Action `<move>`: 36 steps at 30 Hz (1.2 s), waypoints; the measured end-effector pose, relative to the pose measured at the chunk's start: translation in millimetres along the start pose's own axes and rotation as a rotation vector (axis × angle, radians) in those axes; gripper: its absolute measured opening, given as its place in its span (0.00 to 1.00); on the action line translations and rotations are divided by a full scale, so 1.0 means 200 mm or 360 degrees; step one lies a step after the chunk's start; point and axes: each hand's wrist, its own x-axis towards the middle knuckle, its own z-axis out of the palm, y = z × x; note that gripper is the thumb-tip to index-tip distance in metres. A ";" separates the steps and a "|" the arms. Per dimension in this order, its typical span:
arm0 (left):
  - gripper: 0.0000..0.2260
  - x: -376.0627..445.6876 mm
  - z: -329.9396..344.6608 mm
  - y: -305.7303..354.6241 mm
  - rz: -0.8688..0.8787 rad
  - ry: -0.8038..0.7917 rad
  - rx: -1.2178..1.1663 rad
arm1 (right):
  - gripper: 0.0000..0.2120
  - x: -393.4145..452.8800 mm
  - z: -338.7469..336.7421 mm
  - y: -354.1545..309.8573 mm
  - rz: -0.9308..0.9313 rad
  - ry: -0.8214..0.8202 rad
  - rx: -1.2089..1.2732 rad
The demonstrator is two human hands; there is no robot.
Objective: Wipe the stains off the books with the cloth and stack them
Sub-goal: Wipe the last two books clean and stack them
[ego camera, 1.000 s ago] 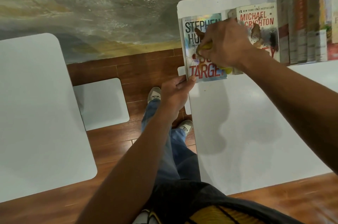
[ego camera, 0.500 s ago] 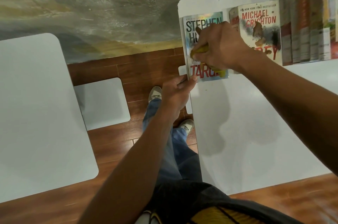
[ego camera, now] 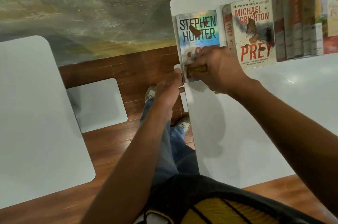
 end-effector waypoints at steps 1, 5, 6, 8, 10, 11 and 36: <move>0.22 0.00 0.00 0.02 -0.0003 0.0010 -0.0001 | 0.11 -0.02 0.00 0.01 0.0008 -0.0027 0.0057; 0.18 0.01 0.00 0.05 0.0006 0.0012 0.0016 | 0.09 -0.04 -0.07 0.05 0.0330 0.0048 0.0616; 0.17 0.02 0.00 0.05 0.0013 0.0020 0.0015 | 0.10 -0.03 -0.09 0.07 0.0442 0.0148 0.0731; 0.16 0.01 0.00 0.04 0.0015 0.0032 -0.0020 | 0.13 0.01 -0.12 0.10 0.0490 0.0307 0.0714; 0.14 0.01 0.00 0.05 0.0015 0.0040 -0.0032 | 0.15 0.06 -0.13 0.13 0.0407 0.0374 0.0566; 0.13 0.01 0.00 0.05 0.0015 0.0047 -0.0029 | 0.16 0.09 -0.12 0.14 0.0400 0.0382 0.0505; 0.09 0.00 0.04 0.06 0.0260 0.0101 0.0223 | 0.14 0.05 0.00 0.12 0.0546 0.0354 0.0251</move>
